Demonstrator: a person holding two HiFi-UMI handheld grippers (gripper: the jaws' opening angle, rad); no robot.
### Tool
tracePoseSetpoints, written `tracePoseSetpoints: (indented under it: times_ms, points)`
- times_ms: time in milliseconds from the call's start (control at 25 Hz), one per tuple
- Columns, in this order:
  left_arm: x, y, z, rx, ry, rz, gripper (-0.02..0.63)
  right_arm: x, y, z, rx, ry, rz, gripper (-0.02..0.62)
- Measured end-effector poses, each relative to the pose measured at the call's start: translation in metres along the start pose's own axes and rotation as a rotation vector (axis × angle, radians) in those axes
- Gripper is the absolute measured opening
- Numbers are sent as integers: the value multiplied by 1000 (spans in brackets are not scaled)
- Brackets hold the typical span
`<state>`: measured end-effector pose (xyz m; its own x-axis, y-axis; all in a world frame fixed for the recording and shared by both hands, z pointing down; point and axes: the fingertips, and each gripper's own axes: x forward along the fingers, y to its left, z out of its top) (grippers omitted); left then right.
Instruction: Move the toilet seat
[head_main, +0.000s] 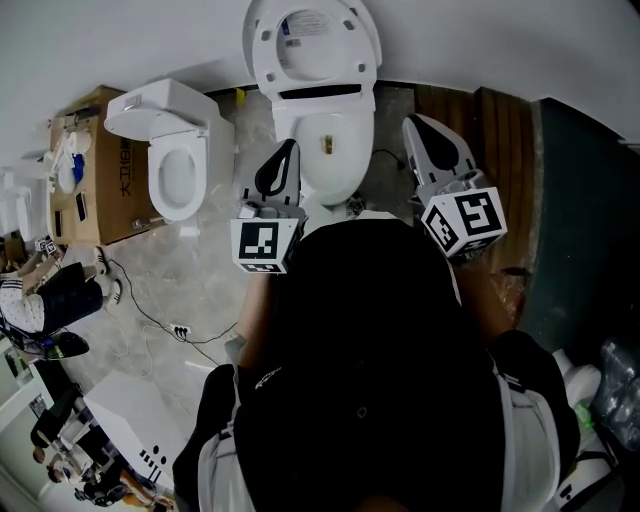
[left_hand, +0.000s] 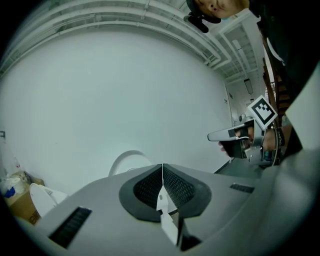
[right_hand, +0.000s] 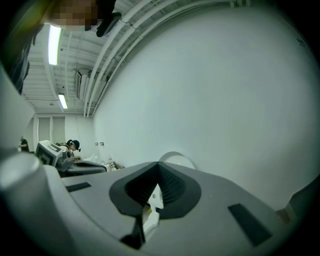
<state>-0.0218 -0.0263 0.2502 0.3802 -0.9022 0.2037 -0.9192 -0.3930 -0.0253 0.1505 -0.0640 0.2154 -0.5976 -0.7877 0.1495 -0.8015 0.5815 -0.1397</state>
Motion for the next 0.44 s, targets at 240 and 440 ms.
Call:
tracePoseSetpoints:
  times_ms: [240, 440]
  points:
    - [-11, 3, -2, 0, -17, 37, 14, -3, 14, -9, -26, 18, 25, 14]
    - [-16, 4, -5, -3, -18, 48, 14, -5, 14, -13, -39, 23, 24, 14]
